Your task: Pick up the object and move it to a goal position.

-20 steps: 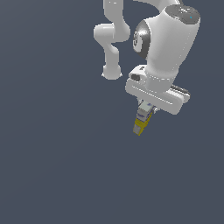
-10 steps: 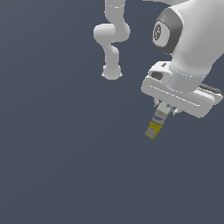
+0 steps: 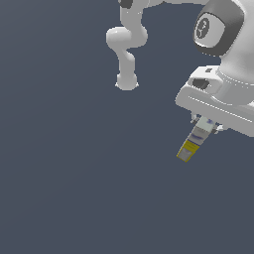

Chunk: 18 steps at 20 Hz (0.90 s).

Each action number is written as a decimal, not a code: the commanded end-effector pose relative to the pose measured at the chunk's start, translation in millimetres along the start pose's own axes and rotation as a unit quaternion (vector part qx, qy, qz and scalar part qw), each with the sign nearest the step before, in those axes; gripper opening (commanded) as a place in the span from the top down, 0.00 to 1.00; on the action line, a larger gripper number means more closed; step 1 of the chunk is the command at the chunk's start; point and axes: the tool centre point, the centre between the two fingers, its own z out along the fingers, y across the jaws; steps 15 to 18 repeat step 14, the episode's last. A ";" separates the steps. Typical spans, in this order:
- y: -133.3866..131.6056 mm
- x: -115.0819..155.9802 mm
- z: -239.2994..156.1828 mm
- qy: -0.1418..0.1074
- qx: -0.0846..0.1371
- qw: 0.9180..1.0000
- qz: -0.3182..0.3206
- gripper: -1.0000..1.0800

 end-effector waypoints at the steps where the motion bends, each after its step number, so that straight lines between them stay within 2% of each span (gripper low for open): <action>1: -7.6 0.1 -3.7 0.000 0.000 1.000 0.000 1.00; 9: -20.4 0.1 -9.9 0.000 0.000 1.000 0.000 1.00; 18: -22.3 0.3 -10.9 0.000 0.000 1.000 0.000 1.00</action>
